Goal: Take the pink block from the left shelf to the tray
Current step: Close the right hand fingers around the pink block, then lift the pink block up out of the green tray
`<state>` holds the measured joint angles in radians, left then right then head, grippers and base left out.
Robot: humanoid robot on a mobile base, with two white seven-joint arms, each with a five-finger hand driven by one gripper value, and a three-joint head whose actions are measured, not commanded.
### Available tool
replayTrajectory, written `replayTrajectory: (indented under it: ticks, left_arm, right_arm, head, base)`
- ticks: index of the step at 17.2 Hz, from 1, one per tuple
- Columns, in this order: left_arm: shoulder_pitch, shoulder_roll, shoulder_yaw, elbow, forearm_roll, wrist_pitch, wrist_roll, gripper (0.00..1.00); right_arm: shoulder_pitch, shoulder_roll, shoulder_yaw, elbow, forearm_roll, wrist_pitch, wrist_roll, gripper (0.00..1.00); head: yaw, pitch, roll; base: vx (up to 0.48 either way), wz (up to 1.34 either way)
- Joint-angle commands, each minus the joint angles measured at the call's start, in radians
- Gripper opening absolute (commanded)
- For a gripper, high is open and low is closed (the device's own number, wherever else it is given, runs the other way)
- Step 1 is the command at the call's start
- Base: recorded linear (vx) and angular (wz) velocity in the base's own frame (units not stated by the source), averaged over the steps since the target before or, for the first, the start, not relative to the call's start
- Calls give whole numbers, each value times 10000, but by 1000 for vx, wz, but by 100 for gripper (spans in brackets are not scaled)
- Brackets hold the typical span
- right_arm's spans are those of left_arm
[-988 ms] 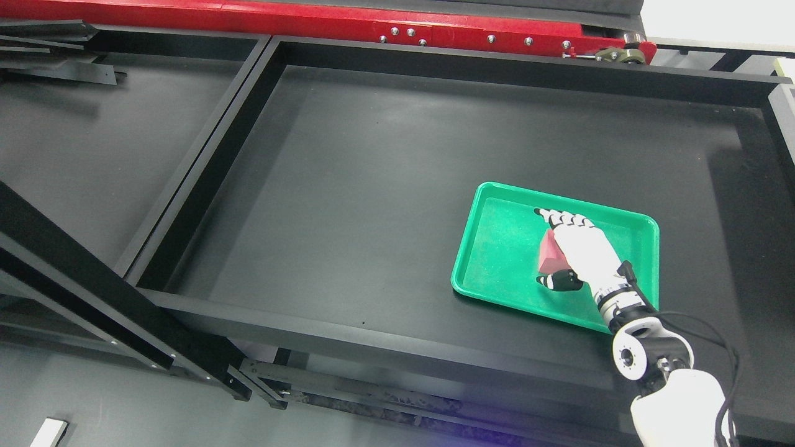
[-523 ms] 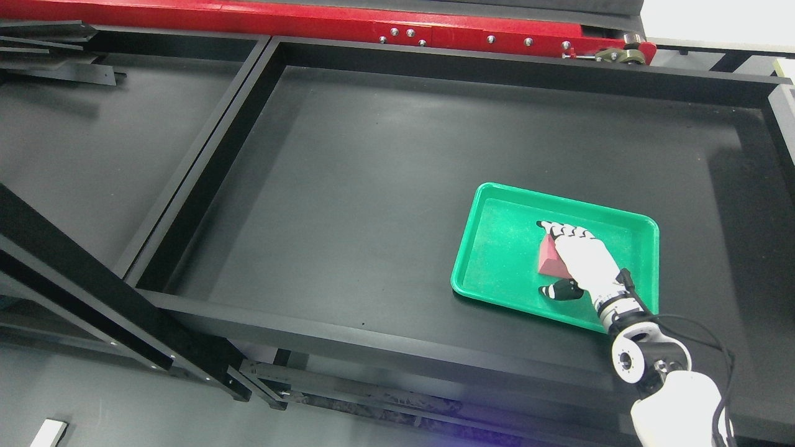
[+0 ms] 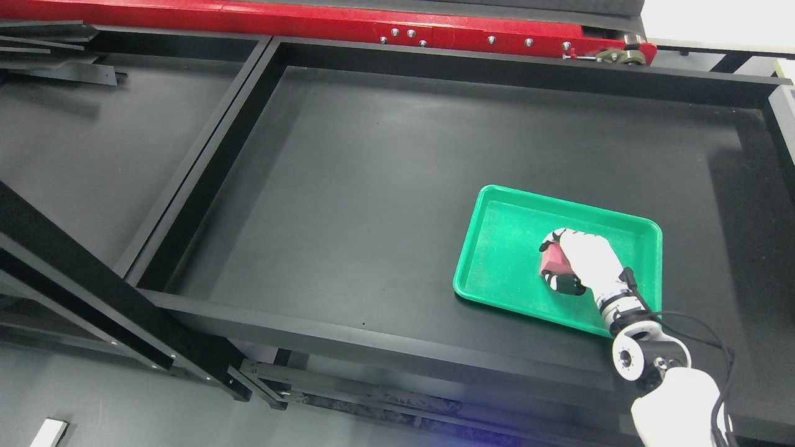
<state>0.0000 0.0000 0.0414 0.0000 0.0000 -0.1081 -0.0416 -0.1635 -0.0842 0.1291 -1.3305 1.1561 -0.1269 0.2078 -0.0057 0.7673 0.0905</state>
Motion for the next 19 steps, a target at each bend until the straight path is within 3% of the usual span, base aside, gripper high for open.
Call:
replayTrajectory:
  ticks: [1,6,11,19]
  left_arm:
    - [-231,175,0,-175,-15,-8,2,100]
    - [-231,175,0,-175,-15,-8,2,100]
    - [-231,175,0,-175,-15,-8,2,100]
    - [-231,175,0,-175,-15,-8,2,100]
  right_arm:
    - [-250,-33,-63,327,-25,-81,-205,0]
    - [-589,-33,-675,-116,-224,-294,-1875,0]
    - [-238,29,-1305,-1832,-760,-541,-3456,0]
    - [331,105,-1613,-2879,-1406,-557,-3965,0]
  head:
    - [0,0,0]
    - [0,0,0]
    - [0,0,0]
    - [0,0,0]
  base:
    - [0,0]
    - [0,0]
    - [0,0]
    - [-5,21]
